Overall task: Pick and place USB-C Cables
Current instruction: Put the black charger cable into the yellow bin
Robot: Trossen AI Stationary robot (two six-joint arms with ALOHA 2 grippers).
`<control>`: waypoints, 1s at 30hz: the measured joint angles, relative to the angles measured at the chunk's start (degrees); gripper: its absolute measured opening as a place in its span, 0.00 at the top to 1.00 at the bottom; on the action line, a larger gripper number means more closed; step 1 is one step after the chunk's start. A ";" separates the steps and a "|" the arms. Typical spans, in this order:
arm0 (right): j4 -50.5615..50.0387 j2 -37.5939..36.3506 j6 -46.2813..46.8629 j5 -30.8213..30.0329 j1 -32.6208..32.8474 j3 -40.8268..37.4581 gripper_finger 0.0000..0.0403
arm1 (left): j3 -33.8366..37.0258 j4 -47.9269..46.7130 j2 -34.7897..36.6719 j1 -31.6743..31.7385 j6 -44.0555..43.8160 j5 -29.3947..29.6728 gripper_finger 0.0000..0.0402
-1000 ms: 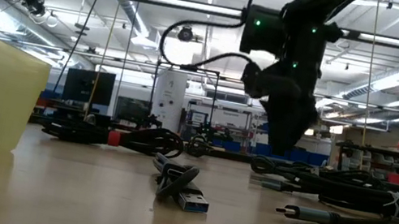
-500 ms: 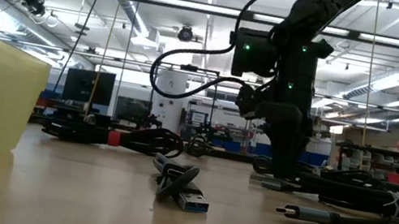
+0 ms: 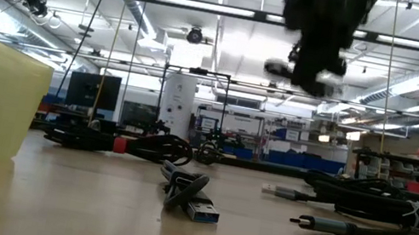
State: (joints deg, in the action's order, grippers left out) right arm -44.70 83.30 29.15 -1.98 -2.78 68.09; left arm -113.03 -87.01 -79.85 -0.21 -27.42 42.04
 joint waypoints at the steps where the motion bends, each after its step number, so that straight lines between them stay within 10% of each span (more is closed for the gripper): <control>1: 0.92 -2.74 0.45 -1.57 0.36 -0.01 0.92 | 0.00 1.44 0.00 -0.02 0.03 -0.88 0.57; 13: 21.81 -24.78 -10.56 -9.35 6.38 0.08 0.92 | 0.07 29.49 -5.56 0.24 16.70 -16.74 0.57; 23: 23.59 -27.45 -15.77 -8.90 9.26 0.08 0.92 | 0.04 58.80 -16.59 2.10 21.14 -42.27 0.57; 30: 23.61 -27.82 -16.95 -8.22 11.51 0.08 0.92 | 0.04 61.86 -21.63 3.92 18.80 -43.88 0.57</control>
State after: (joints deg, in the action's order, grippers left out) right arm -21.09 55.48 12.21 -10.19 8.73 68.16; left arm -112.99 -25.15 -101.48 3.71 -8.62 -1.84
